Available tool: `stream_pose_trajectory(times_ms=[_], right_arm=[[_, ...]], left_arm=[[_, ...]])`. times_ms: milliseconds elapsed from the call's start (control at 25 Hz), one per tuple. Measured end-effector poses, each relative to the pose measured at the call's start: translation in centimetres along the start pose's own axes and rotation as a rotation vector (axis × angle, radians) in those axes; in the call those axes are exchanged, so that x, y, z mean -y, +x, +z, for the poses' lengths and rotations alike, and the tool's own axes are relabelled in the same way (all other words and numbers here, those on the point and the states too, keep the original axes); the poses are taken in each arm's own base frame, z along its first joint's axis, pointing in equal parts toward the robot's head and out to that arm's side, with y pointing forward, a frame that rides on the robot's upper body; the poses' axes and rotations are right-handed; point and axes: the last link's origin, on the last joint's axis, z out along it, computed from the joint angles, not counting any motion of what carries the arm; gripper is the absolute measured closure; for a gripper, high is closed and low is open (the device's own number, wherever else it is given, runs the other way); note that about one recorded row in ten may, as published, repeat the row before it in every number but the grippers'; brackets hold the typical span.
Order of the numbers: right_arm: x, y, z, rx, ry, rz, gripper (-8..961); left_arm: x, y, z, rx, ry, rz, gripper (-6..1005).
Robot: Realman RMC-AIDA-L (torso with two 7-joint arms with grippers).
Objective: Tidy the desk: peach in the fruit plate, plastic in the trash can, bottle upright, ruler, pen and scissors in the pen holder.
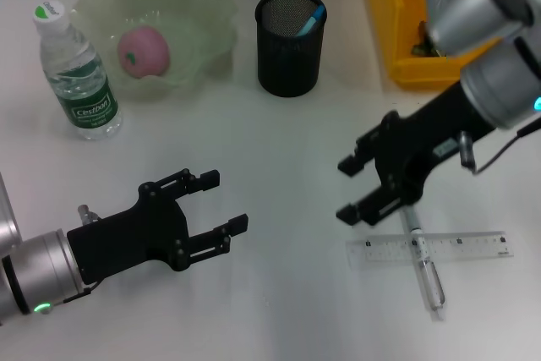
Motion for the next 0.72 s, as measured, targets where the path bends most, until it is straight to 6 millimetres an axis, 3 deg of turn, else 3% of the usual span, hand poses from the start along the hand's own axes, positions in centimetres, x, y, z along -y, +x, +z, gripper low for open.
stream_pose_trajectory(times_ms=[360,720], right_arm=[[-0.3,0.8,3.0,-0.14,0.04,-0.063,250],[-0.6,1.4,4.6,-0.241,0.046,-0.117,254]], left_arm=[[0.0,-0.2,-0.1,0.01,0.004,-0.008,245],[-0.1,-0.4,-0.3,0.009,0.012,-0.028,246]])
